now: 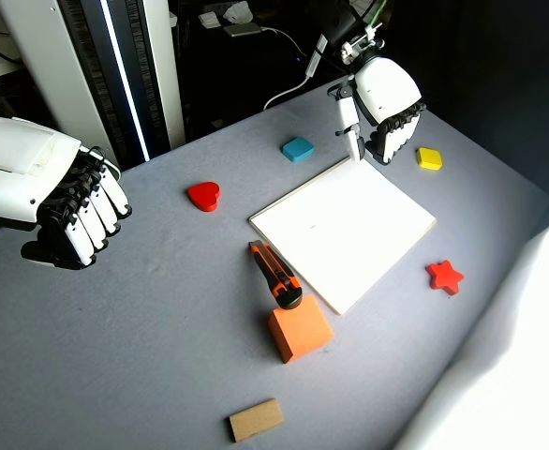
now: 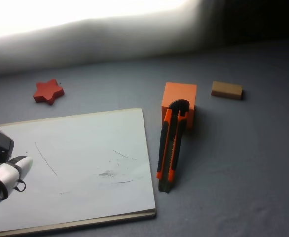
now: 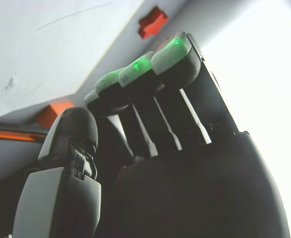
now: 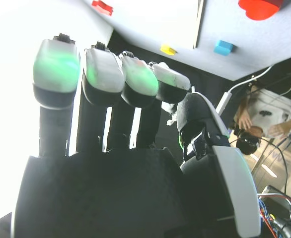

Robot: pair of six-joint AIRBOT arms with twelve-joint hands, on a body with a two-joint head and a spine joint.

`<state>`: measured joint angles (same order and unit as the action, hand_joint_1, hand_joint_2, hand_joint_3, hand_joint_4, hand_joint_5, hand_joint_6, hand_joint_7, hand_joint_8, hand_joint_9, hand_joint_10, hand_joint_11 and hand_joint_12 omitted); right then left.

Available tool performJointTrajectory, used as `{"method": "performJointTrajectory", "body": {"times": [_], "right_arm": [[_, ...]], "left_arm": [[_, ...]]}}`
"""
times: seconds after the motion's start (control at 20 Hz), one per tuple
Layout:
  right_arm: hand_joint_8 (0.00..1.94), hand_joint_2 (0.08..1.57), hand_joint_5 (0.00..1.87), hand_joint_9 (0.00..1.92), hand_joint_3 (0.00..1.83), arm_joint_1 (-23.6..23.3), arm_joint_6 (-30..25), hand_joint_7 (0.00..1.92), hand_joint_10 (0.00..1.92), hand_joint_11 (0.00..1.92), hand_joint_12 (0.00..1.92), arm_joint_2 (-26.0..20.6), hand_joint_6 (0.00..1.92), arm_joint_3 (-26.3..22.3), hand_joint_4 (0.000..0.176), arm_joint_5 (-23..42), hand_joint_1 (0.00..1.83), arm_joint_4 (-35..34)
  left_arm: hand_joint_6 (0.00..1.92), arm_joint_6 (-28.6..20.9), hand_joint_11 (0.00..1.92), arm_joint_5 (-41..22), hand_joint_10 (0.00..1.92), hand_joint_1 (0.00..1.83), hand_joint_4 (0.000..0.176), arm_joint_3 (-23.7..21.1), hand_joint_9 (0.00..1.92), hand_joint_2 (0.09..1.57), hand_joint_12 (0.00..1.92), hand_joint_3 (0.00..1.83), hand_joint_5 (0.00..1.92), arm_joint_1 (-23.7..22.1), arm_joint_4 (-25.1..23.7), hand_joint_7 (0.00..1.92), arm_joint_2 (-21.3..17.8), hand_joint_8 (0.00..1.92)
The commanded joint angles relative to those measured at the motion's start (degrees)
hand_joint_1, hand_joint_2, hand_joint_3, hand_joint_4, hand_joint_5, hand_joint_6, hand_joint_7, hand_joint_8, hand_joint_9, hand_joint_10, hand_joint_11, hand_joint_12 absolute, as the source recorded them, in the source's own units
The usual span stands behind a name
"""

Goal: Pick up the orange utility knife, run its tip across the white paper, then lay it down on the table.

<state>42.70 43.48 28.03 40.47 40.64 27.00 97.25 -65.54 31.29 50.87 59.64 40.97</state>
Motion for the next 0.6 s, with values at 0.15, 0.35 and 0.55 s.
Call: {"method": "performJointTrajectory", "body": {"times": [0.15,0.35,0.55], "right_arm": [[0.02,1.28,0.10,0.08,0.02,-0.46,0.07,0.28,0.55,0.00,1.26,-0.20,0.27,-0.18,0.000,5.95,0.06,-1.65],[0.00,1.25,0.12,0.06,0.00,-0.35,0.08,0.26,0.53,0.00,1.19,-0.22,0.23,-0.17,0.000,6.05,0.13,-1.65],[0.00,1.20,0.00,0.01,0.00,-2.28,0.07,0.10,0.31,0.00,0.61,1.13,0.02,0.40,0.000,5.42,0.26,-1.65]], "left_arm": [[0.00,0.00,0.00,-5.91,0.06,0.15,0.060,0.34,0.30,1.33,1.20,0.00,0.11,-0.09,-2.49,0.25,-0.08,0.00],[0.00,-1.17,0.00,-5.91,0.03,0.11,0.067,0.67,0.30,1.34,1.15,0.00,0.13,0.79,-2.49,0.28,-0.10,0.01],[0.00,-1.47,0.00,-6.10,0.00,0.21,0.060,0.57,0.26,1.32,0.98,0.00,0.12,0.56,-1.68,0.21,-0.09,0.00]]}}
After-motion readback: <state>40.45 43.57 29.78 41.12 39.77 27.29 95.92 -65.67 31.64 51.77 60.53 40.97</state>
